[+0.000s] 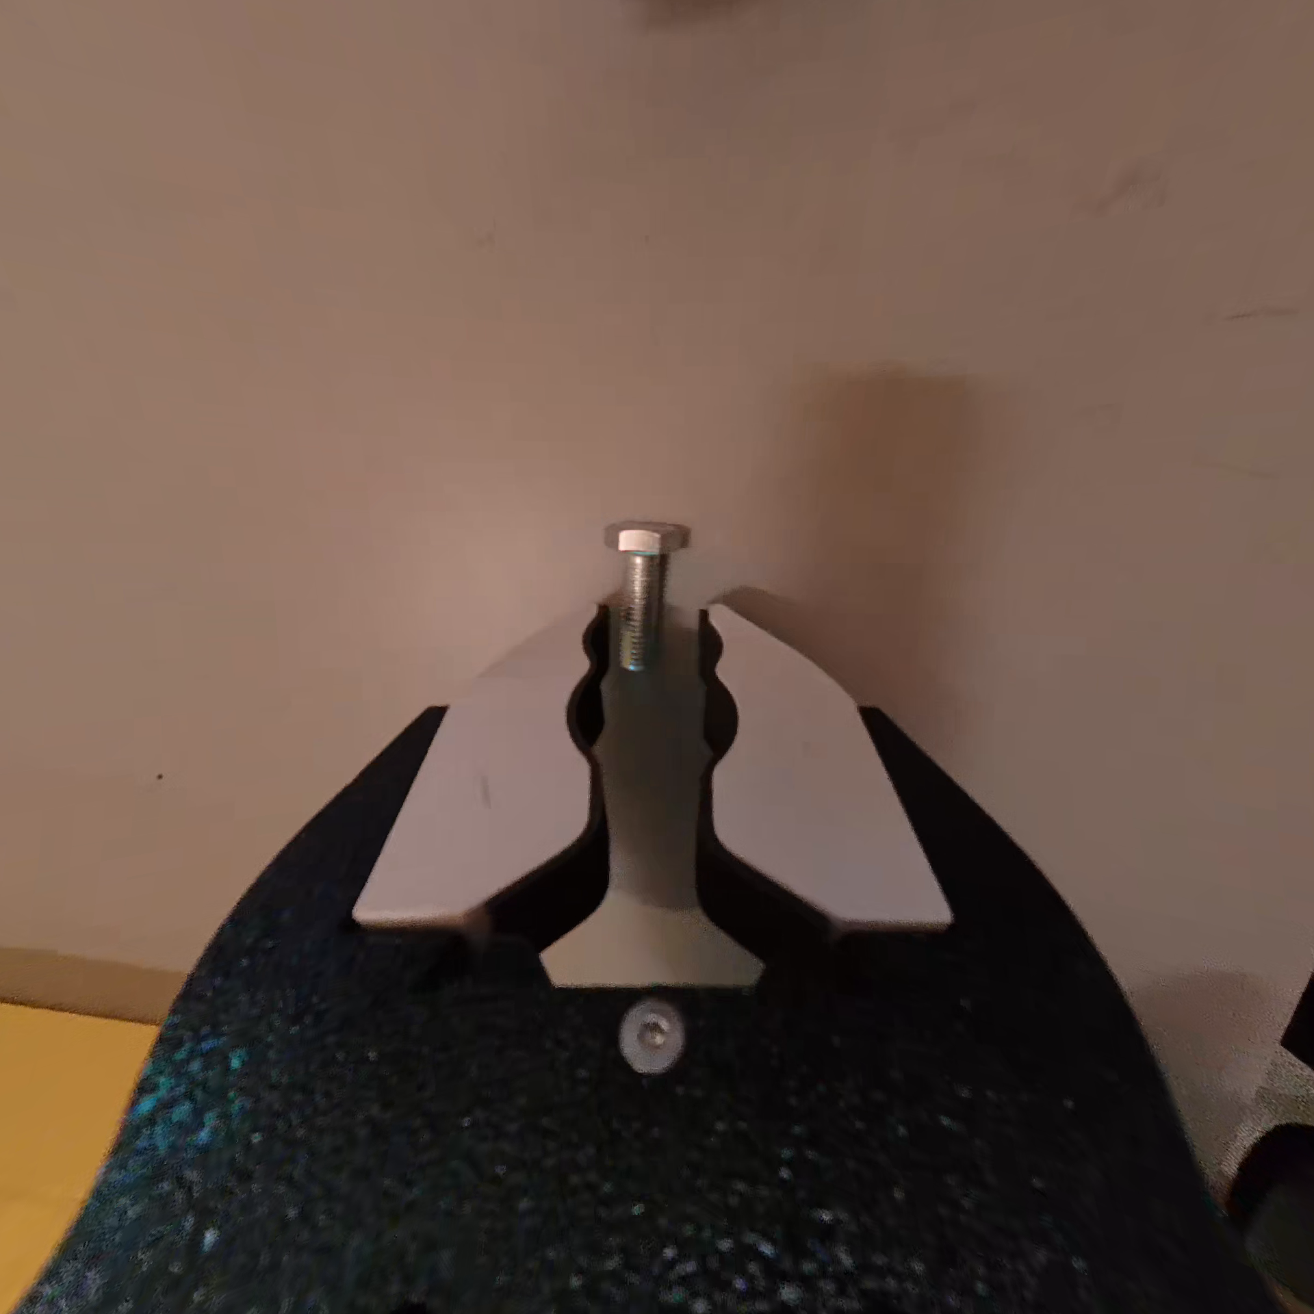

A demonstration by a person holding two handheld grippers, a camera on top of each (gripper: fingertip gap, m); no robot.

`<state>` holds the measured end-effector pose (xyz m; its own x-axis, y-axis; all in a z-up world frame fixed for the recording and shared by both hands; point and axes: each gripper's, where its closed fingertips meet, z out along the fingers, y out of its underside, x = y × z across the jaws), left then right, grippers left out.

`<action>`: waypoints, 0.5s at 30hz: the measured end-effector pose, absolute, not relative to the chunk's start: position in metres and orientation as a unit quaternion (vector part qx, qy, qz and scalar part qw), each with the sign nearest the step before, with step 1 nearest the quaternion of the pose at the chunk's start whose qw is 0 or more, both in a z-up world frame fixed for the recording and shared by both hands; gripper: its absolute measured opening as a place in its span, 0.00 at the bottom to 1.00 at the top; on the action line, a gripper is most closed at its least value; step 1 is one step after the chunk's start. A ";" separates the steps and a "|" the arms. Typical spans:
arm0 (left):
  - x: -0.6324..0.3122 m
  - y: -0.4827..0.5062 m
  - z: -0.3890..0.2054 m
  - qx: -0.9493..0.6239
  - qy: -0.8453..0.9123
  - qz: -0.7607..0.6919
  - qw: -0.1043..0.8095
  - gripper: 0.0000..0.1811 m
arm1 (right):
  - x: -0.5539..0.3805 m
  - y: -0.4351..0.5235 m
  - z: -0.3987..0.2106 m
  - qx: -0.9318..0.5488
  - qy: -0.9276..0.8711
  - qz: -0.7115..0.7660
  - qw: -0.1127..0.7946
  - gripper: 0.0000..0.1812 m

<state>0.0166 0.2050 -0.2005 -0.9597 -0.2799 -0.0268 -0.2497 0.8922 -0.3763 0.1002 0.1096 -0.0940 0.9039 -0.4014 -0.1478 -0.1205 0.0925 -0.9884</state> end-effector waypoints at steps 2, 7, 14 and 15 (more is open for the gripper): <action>0.012 0.204 -0.186 -0.086 0.967 -0.231 0.063 0.15 | 0.100 0.110 -0.094 -0.667 0.195 -0.098 0.713 0.10; 0.023 0.218 -0.154 0.158 0.937 -0.185 0.249 0.29 | 0.102 0.108 -0.093 -0.662 0.202 -0.091 0.716 0.10; 0.043 0.190 -0.134 0.590 0.658 0.020 0.467 0.29 | 0.103 0.107 -0.093 -0.660 0.205 -0.087 0.717 0.10; 0.039 0.185 -0.135 0.629 0.624 0.021 0.463 0.29 | 0.103 0.108 -0.093 -0.661 0.205 -0.087 0.717 0.10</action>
<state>0.0391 0.1852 -0.1354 0.2202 0.8042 -0.5521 0.7659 0.2080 0.6084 0.1026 0.1076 -0.0933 0.9010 -0.3957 -0.1778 -0.1449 0.1120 -0.9831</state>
